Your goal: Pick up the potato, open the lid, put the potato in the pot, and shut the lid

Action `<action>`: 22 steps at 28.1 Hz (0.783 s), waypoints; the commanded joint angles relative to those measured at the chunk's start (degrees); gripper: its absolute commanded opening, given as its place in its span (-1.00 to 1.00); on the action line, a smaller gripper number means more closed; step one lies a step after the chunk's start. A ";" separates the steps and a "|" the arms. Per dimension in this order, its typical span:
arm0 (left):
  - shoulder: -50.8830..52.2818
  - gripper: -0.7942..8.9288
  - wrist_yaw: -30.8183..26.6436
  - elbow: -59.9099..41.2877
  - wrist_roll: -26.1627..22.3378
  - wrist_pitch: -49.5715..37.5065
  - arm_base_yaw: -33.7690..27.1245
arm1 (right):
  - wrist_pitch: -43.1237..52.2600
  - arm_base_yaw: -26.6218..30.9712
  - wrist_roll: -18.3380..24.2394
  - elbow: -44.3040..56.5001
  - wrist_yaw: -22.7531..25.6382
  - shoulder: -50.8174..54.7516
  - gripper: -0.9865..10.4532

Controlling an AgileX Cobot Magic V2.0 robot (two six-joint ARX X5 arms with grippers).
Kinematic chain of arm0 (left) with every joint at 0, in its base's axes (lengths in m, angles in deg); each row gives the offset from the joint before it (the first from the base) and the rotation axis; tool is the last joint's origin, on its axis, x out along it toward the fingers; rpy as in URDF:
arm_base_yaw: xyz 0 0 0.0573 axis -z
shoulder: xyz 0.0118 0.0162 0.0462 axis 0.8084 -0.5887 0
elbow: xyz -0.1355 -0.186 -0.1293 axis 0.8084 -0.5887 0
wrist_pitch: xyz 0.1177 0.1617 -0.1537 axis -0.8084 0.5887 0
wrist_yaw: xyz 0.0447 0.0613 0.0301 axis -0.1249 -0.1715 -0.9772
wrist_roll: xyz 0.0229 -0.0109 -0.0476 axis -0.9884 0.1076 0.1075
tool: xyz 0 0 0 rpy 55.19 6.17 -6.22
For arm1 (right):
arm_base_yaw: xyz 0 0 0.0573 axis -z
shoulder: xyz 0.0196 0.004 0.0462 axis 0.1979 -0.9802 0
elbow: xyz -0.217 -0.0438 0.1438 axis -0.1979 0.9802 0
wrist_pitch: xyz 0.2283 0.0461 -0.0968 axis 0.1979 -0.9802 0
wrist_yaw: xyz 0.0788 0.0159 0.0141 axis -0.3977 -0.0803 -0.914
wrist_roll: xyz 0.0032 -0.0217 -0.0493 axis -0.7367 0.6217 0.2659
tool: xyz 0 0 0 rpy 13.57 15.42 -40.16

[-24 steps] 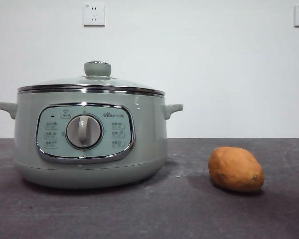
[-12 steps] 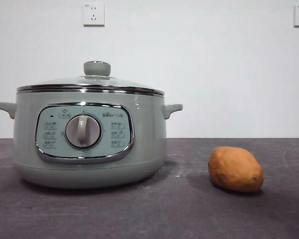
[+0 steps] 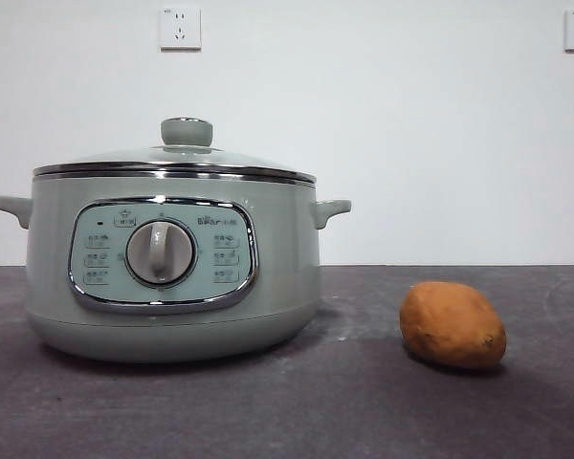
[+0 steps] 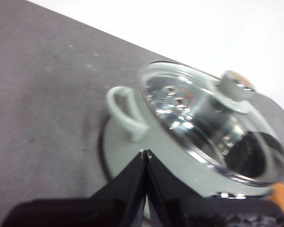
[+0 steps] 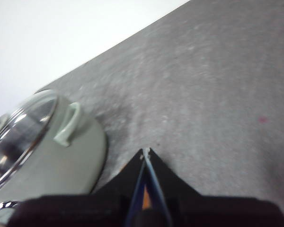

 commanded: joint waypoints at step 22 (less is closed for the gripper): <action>-34.14 -0.11 12.61 35.19 -17.97 19.96 -0.17 | -27.36 -0.09 22.38 -32.96 -12.76 -30.82 0.02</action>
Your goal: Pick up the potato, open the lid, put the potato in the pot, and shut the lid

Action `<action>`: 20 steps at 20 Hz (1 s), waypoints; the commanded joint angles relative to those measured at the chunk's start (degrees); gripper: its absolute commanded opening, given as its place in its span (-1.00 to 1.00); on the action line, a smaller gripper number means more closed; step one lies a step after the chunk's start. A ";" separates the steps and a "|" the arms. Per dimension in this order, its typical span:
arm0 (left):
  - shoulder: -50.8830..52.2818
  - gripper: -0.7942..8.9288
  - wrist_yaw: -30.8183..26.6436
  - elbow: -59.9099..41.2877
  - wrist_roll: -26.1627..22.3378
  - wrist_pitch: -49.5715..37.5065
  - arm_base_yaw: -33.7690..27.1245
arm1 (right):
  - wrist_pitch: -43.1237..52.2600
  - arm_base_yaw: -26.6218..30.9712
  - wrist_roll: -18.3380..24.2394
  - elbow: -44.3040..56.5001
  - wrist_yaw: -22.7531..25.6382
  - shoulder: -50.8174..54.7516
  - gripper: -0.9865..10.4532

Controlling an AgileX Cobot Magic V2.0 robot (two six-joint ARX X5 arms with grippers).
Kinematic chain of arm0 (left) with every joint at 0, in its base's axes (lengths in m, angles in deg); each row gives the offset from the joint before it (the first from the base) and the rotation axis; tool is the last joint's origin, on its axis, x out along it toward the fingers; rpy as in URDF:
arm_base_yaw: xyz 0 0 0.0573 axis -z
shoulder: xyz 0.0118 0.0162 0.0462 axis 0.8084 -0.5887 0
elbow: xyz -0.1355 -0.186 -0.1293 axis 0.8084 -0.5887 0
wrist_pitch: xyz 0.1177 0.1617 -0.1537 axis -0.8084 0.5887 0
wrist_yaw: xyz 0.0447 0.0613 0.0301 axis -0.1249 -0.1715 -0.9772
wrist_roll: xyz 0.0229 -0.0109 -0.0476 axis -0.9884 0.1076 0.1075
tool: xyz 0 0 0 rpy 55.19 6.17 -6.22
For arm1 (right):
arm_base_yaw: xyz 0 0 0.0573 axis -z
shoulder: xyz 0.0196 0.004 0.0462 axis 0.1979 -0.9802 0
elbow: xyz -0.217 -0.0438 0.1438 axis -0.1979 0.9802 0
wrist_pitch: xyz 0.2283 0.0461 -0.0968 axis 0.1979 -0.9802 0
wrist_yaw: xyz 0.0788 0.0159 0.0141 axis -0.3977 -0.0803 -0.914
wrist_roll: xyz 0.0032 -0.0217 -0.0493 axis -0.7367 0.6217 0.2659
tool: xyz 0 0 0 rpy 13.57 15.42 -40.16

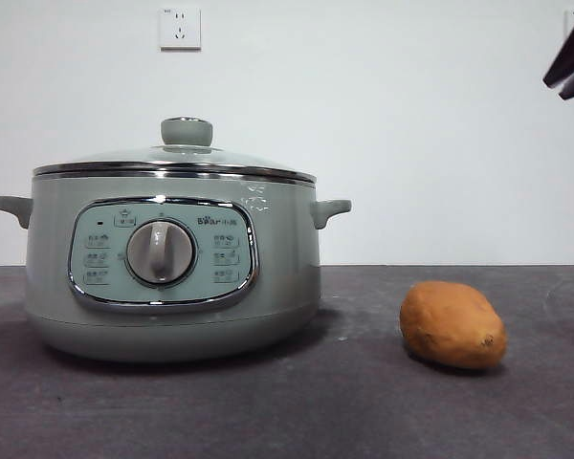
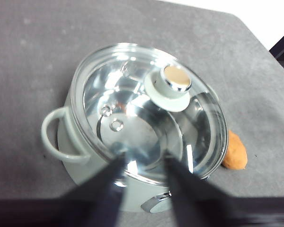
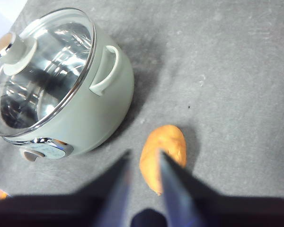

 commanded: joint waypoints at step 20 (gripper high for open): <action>0.07 -0.11 -0.70 0.26 -0.85 -1.57 -0.17 | -1.11 -24.65 -6.47 -8.37 27.41 -27.36 0.09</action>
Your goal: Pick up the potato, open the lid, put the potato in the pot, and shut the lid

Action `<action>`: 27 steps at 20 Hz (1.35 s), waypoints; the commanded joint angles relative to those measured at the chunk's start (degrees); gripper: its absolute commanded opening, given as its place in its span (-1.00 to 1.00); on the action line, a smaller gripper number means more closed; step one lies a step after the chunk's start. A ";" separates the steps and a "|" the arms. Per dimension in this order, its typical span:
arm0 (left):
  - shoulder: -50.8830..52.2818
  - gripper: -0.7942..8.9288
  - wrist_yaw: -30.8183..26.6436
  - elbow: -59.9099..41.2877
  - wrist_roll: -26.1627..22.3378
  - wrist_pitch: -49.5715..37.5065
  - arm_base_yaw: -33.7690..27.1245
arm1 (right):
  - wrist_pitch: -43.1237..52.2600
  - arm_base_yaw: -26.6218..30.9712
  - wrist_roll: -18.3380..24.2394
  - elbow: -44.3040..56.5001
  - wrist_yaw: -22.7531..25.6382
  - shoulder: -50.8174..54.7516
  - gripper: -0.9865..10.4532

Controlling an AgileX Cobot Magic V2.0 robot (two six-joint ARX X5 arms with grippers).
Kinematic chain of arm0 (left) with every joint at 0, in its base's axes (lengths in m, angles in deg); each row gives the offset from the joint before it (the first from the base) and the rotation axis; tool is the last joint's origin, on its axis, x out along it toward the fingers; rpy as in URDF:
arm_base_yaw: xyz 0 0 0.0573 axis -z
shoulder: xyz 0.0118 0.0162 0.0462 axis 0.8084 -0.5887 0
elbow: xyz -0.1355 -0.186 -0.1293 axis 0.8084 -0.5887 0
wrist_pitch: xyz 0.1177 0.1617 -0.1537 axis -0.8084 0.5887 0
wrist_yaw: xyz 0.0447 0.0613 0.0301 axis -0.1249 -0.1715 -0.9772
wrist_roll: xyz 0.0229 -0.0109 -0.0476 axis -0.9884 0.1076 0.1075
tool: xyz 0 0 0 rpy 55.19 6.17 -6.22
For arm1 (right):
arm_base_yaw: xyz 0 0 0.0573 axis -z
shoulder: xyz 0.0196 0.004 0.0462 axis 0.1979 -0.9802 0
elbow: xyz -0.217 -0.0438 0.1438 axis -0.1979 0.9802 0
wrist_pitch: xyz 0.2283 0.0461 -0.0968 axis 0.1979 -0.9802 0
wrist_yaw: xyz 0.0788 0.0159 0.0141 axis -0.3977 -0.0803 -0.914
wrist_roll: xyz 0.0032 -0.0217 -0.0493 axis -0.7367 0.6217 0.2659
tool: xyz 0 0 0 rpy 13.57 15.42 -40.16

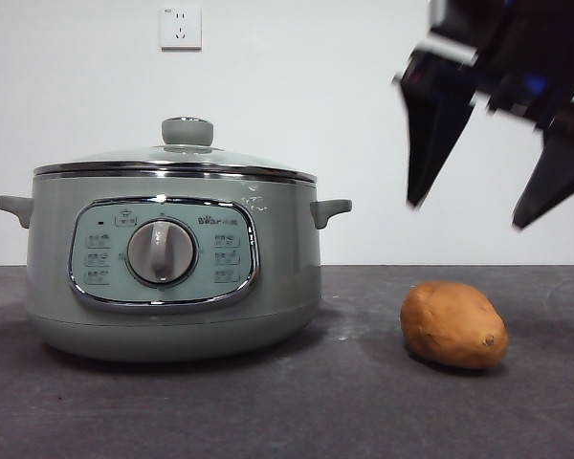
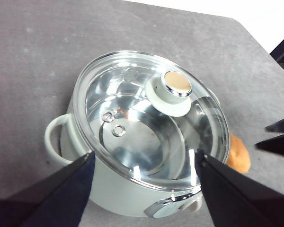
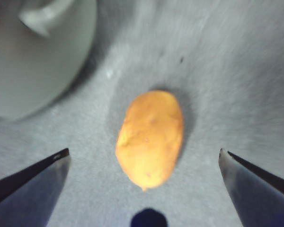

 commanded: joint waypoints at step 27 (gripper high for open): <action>-9.81 -0.11 -4.09 2.16 3.98 -11.61 9.62 | -5.92 -0.66 -2.62 -0.22 0.28 0.57 -0.83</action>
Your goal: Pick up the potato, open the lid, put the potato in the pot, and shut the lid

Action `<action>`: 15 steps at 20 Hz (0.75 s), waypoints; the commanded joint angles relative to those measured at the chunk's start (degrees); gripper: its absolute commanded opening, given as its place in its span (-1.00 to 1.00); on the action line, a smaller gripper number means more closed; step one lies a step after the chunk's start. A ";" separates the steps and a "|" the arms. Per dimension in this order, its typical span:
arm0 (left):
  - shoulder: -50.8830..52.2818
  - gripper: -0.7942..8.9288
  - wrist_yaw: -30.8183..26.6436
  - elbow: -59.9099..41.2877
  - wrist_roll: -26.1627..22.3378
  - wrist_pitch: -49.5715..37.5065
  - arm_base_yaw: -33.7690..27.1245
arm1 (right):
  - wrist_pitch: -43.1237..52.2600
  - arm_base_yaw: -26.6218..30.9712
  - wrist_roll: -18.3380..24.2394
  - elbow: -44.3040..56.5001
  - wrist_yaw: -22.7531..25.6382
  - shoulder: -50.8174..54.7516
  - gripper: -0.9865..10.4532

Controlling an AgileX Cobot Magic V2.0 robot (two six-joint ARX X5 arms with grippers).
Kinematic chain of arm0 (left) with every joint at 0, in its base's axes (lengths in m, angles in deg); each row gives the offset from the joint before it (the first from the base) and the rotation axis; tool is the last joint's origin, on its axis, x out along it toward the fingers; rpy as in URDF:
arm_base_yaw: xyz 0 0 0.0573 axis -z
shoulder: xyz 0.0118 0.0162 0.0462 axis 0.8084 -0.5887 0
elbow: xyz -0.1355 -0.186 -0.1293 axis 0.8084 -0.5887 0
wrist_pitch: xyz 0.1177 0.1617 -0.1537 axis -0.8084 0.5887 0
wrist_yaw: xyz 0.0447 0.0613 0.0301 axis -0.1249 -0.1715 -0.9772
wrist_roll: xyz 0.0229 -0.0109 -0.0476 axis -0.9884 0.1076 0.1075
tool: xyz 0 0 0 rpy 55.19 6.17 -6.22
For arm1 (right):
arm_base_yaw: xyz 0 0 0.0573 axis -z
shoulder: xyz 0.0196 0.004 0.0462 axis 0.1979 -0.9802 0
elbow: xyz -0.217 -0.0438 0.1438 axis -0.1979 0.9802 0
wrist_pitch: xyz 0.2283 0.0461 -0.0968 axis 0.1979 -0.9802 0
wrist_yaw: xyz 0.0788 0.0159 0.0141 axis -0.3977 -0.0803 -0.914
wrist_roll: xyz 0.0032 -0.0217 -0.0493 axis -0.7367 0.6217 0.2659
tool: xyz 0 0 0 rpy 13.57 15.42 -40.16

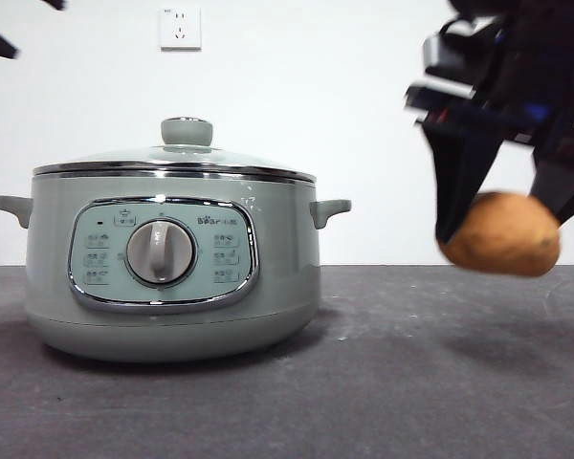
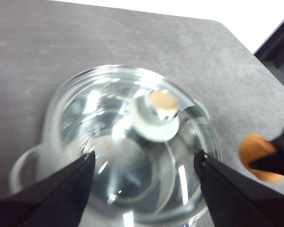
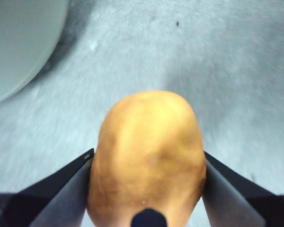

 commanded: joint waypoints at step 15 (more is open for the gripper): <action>-27.41 -0.11 -21.66 12.68 -3.61 -8.00 19.21 | -5.81 -0.07 0.33 -0.13 0.20 8.94 -0.83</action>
